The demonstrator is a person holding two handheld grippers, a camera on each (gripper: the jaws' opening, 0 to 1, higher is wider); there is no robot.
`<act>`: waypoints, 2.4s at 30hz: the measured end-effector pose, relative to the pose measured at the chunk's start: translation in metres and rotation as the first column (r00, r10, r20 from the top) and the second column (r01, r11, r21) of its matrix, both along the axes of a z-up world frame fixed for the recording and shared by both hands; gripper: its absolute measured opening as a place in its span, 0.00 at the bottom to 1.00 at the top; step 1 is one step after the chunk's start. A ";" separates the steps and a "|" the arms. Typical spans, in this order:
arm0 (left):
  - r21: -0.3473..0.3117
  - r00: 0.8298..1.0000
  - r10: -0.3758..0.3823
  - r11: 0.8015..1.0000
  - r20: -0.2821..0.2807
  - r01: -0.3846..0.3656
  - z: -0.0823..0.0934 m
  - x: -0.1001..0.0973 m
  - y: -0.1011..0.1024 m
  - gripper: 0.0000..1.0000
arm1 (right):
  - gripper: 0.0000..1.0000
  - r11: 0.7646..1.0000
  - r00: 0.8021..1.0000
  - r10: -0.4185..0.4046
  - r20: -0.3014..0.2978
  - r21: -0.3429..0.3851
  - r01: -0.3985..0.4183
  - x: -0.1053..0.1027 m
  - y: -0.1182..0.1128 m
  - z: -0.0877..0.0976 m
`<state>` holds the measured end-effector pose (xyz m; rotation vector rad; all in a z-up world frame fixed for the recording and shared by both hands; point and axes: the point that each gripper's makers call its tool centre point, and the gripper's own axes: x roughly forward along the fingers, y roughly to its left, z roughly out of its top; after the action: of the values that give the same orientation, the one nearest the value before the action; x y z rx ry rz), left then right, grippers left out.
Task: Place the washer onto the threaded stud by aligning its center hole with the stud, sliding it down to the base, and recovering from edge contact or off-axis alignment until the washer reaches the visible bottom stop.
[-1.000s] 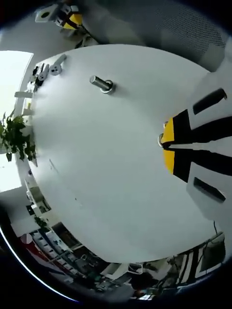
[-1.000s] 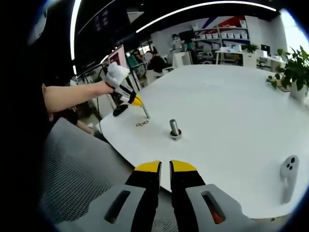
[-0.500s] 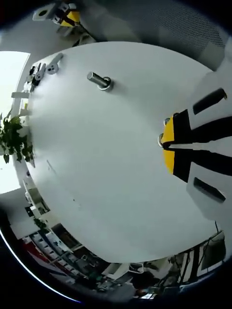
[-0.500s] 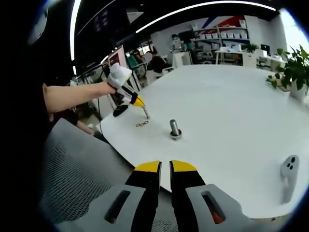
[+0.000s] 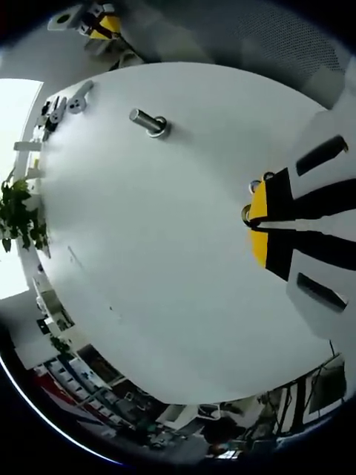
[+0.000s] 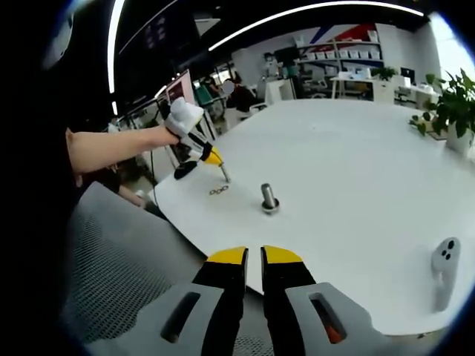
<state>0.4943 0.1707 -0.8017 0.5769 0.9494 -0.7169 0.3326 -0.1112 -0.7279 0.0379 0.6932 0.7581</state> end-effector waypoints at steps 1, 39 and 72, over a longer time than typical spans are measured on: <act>-0.002 1.000 0.001 1.000 -0.002 -0.001 0.000 0.000 0.000 0.00 | 0.10 1.000 1.000 -0.001 0.000 0.000 0.001 0.000 0.000 0.000; 0.007 1.000 0.002 1.000 0.027 -0.002 0.004 0.001 0.006 0.06 | 0.10 1.000 1.000 0.011 0.001 0.003 -0.011 -0.001 0.002 0.001; -0.137 0.992 0.116 0.985 0.048 -0.109 0.003 0.007 -0.004 0.00 | 0.10 1.000 1.000 0.007 -0.003 0.007 -0.007 0.000 0.002 0.001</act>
<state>0.5014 0.1665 -0.7987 0.4199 0.8676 -0.6544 0.3323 -0.1095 -0.7273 0.0431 0.6934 0.7672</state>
